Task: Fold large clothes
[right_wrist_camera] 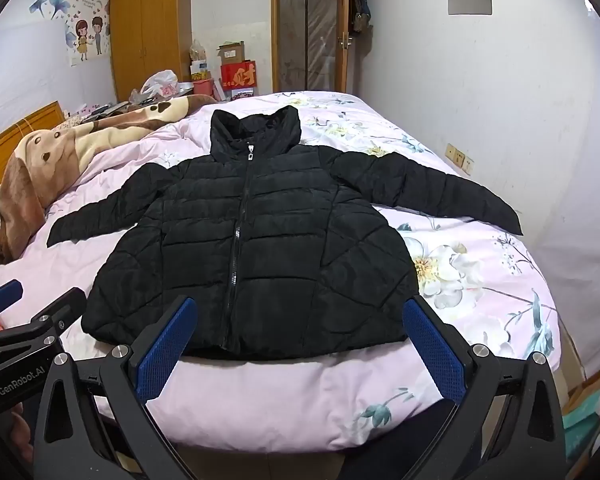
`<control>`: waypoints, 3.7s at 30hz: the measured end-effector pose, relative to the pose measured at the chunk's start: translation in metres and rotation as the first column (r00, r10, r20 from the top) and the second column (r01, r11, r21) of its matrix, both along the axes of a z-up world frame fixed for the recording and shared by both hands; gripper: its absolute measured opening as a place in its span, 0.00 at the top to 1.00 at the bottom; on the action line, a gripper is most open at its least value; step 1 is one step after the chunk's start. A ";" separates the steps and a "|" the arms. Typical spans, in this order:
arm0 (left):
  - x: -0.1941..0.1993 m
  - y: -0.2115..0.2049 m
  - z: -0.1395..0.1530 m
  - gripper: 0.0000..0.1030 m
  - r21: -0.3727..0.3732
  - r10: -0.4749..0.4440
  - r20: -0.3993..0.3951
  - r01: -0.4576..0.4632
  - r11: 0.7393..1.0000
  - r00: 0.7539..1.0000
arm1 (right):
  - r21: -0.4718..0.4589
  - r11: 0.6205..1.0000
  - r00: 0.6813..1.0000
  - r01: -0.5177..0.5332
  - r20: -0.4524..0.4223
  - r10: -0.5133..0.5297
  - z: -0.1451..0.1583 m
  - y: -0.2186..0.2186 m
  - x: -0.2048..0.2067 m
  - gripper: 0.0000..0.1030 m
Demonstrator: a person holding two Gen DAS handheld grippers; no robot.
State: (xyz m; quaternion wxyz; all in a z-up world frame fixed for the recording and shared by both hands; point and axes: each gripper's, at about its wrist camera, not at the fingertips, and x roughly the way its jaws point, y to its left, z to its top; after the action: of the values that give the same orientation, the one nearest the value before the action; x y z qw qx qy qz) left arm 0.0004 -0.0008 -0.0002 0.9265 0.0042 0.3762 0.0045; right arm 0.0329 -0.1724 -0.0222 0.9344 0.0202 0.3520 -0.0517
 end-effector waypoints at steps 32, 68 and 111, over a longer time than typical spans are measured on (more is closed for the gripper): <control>0.003 0.009 0.002 0.00 -0.003 0.005 0.002 -0.005 1.000 1.000 | 0.008 1.000 1.000 0.023 -0.012 -0.023 -0.007 -0.006 0.001 0.01; 0.003 0.007 0.000 0.00 -0.005 0.014 -0.007 -0.014 1.000 1.000 | 0.011 1.000 1.000 0.021 -0.015 -0.021 -0.008 -0.005 0.003 0.01; 0.196 0.245 -0.073 0.00 -0.375 0.244 -0.131 -0.276 0.885 0.961 | 0.117 0.964 0.970 -0.239 0.065 0.233 -0.041 0.045 0.162 0.01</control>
State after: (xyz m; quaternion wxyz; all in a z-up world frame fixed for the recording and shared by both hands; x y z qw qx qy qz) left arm 0.1960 0.2439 -0.0731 0.8838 -0.2303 0.4036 0.0539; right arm 0.1949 -0.1272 -0.0635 0.9394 0.0375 0.3306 0.0825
